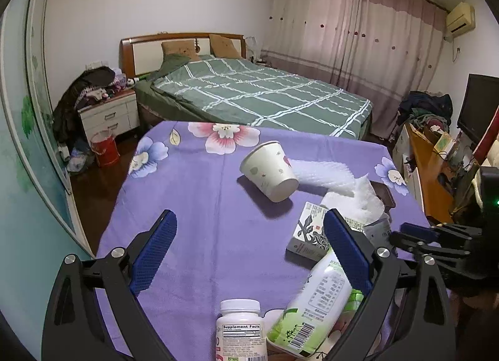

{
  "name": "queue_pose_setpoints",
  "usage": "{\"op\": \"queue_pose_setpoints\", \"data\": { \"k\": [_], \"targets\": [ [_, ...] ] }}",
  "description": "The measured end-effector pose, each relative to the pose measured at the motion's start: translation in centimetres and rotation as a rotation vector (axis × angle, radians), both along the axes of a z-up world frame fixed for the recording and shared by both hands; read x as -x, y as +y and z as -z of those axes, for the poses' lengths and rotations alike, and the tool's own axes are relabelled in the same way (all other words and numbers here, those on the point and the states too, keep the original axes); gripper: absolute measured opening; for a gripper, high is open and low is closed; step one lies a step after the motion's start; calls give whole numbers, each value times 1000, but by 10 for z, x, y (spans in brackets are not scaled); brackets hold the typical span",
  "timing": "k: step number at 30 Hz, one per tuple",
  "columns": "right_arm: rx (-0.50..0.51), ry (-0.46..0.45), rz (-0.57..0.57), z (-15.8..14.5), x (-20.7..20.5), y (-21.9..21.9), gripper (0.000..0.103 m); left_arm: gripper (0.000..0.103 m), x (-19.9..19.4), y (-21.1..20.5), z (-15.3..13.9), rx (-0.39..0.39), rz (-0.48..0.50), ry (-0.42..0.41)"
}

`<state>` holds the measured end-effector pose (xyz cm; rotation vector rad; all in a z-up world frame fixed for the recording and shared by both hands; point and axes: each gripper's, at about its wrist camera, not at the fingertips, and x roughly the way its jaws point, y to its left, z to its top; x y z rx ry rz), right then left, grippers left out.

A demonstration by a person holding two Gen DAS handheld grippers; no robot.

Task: Collect trash
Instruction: 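Move the right gripper back to the pile and grasp the blue pen, then carry the pen with the right gripper over the bin and open it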

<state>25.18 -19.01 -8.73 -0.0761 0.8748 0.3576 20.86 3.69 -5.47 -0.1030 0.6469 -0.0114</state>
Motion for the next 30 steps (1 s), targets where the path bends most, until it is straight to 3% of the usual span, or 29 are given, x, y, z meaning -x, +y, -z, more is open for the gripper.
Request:
{"op": "queue_pose_setpoints", "data": {
  "k": [2, 4, 7, 13, 21, 26, 30],
  "targets": [
    [14, 12, -5, 5, -3, 3, 28, 94, -2, 1, 4, 7, 3, 6],
    [28, 23, -7, 10, -6, 7, 13, 94, -4, 1, 6, 14, 8, 13],
    [24, 20, -12, 10, -7, 10, 7, 94, -7, 3, 10, 21, 11, 22],
    [-50, -16, -17, -6, 1, 7, 6, 94, -10, 4, 12, 26, 9, 28],
    [-155, -152, 29, -57, 20, -21, 6, 94, -9, 0, 10, 21, 20, 22],
    [-159, -212, 139, -72, 32, -60, 6, 94, -3, -13, 5, 12, 51, 10],
    [-148, -230, 275, -67, 45, -109, 6, 94, 1, -23, 0, 9, 74, 4]
  ]
}}
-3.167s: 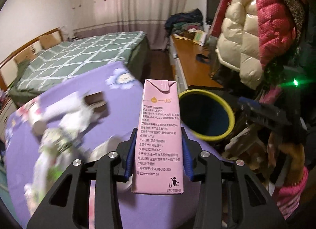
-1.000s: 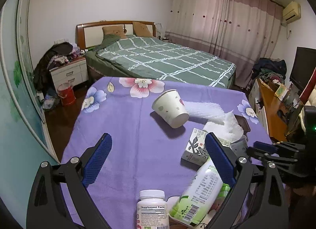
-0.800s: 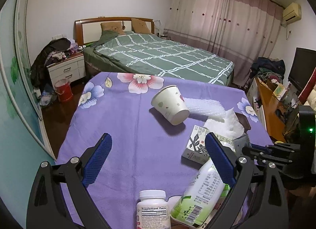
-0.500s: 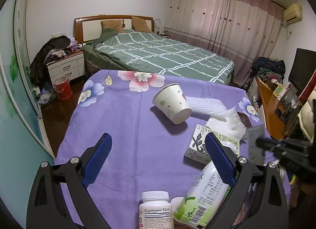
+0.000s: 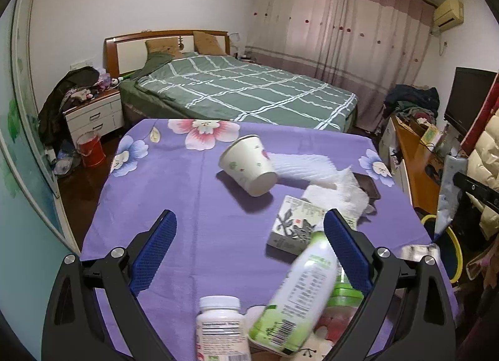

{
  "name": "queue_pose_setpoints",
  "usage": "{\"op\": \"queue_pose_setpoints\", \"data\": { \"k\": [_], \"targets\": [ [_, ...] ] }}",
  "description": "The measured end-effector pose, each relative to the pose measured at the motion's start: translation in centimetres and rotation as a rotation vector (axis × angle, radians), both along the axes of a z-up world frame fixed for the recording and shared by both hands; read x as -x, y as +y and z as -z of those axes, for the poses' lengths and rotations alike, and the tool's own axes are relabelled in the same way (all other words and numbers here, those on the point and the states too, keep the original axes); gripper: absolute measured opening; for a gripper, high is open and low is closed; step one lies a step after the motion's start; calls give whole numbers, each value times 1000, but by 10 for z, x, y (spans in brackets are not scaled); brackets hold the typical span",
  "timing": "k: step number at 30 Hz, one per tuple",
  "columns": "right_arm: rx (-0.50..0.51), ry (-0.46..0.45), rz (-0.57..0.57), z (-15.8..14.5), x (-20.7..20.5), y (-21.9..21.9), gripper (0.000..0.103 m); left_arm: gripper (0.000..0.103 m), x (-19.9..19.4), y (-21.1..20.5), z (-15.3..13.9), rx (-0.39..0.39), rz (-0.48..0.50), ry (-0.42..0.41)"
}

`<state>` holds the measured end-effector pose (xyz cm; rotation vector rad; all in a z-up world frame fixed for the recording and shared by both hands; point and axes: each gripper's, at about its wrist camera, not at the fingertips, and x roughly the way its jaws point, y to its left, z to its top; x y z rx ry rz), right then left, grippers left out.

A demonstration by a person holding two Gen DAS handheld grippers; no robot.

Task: Collect trash
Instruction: 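Carry the pen with the right gripper over the bin and open it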

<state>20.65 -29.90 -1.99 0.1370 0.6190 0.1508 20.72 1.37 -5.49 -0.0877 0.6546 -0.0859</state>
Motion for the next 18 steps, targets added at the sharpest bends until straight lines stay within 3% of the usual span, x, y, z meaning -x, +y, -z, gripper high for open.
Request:
{"op": "queue_pose_setpoints", "data": {
  "k": [7, 14, 17, 18],
  "targets": [
    [-30, 34, 237, 21, 22, -94, 6, 94, 5, -23, -6, -12, 38, -4],
    [9, 143, 437, 68, 28, -168, 6, 94, 9, -53, -11, -24, 93, -3],
    [17, 186, 494, 88, 27, -191, 9, 94, 11, -68, -11, -34, 125, 2],
    [18, 199, 504, 93, 27, -197, 17, 94, 12, -73, -11, -36, 135, 5]
  ]
}}
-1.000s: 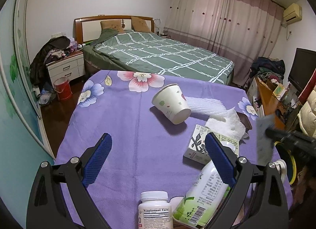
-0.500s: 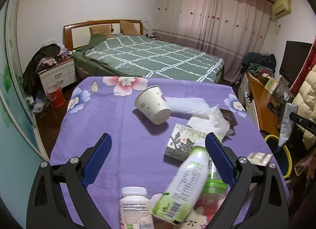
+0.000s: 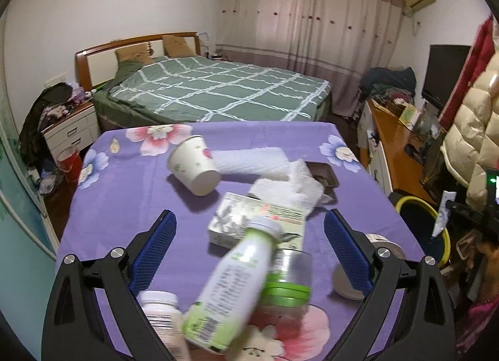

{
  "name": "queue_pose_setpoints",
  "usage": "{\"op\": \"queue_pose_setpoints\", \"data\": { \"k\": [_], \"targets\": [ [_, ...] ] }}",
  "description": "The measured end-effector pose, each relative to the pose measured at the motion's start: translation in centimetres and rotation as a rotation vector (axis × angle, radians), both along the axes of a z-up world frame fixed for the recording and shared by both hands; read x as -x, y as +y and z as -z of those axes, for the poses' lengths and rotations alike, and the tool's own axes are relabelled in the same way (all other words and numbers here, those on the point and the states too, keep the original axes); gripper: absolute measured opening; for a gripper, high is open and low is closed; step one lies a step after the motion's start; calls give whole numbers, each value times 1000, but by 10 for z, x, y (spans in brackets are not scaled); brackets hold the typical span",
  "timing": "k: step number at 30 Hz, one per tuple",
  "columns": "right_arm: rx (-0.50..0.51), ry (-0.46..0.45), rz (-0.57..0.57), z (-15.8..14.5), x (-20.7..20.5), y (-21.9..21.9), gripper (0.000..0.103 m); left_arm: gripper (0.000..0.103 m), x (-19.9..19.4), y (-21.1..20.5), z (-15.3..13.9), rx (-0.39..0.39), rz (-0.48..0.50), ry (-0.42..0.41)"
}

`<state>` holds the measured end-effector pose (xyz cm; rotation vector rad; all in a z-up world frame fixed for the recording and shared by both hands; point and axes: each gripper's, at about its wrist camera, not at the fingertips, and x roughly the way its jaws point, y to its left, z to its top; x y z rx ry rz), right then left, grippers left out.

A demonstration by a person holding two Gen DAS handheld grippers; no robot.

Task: Collect trash
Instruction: 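Carry the pen with the right gripper over the bin and open it, then lower the left gripper onto the white yogurt cup and grasp its rim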

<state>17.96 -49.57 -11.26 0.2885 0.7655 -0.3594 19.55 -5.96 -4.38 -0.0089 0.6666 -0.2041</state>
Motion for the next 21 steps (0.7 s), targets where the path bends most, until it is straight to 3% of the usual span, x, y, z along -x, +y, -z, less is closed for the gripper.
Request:
{"op": "queue_pose_setpoints", "data": {
  "k": [1, 3, 13, 21],
  "targets": [
    [-7, 11, 8, 5, 0, -4, 27, 94, 1, -7, 1, -3, 15, 4],
    [-21, 5, 23, 11, 3, -10, 32, 94, 3, -20, 3, -14, 45, 11],
    [-49, -19, 2, 9, 9, -15, 33, 94, 10, -86, 35, -115, 180, 95],
    [-77, -27, -2, 13, 10, -22, 34, 94, -14, -118, 40, -110, 215, 114]
  ]
}}
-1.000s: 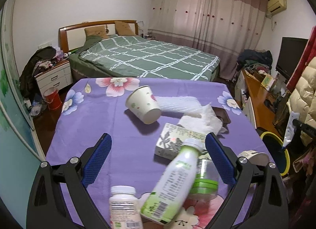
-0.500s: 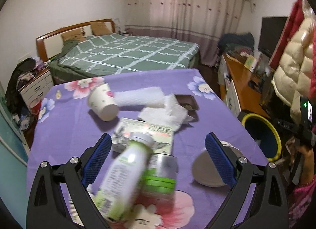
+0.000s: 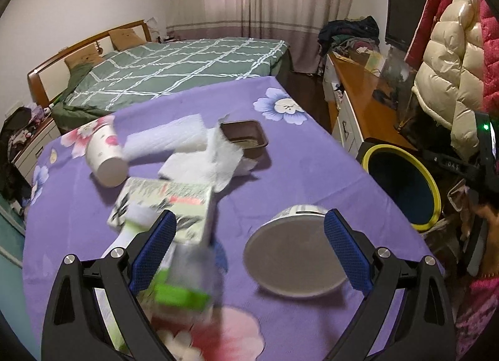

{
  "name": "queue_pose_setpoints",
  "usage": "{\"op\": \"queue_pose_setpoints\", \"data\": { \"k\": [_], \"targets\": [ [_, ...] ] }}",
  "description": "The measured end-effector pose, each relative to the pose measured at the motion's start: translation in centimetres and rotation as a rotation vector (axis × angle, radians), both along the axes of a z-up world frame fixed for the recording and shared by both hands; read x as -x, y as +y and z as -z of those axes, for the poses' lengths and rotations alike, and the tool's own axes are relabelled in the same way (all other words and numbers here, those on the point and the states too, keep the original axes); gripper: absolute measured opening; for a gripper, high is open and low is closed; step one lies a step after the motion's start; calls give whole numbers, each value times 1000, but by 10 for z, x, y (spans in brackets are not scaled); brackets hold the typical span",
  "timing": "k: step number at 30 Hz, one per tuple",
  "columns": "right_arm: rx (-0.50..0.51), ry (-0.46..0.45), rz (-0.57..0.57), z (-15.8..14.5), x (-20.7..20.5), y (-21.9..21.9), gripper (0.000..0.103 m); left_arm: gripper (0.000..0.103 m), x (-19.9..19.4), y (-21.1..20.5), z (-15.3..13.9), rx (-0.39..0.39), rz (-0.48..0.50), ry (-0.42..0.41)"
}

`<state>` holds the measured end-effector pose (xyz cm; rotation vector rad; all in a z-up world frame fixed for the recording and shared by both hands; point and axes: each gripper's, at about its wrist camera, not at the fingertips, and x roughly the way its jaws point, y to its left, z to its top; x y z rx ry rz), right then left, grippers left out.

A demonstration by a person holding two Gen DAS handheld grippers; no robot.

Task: Collect trash
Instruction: 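Lower the left gripper onto the white yogurt cup and grasp its rim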

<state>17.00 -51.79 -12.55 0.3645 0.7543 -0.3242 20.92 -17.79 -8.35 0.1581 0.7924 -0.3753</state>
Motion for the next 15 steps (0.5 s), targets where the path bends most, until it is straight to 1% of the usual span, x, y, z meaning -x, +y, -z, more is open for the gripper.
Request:
{"op": "queue_pose_setpoints", "data": {
  "k": [7, 10, 15],
  "targets": [
    [-15, -1, -5, 3, 3, -5, 34, 94, -34, -31, 7, 12, 22, 27],
    [-16, -1, -4, 3, 3, -5, 34, 94, -32, -36, 4, 38, 37, 30],
    [-31, -9, -10, 6, 3, -5, 34, 94, -19, -43, 12, 40, 72, 59]
  ]
}}
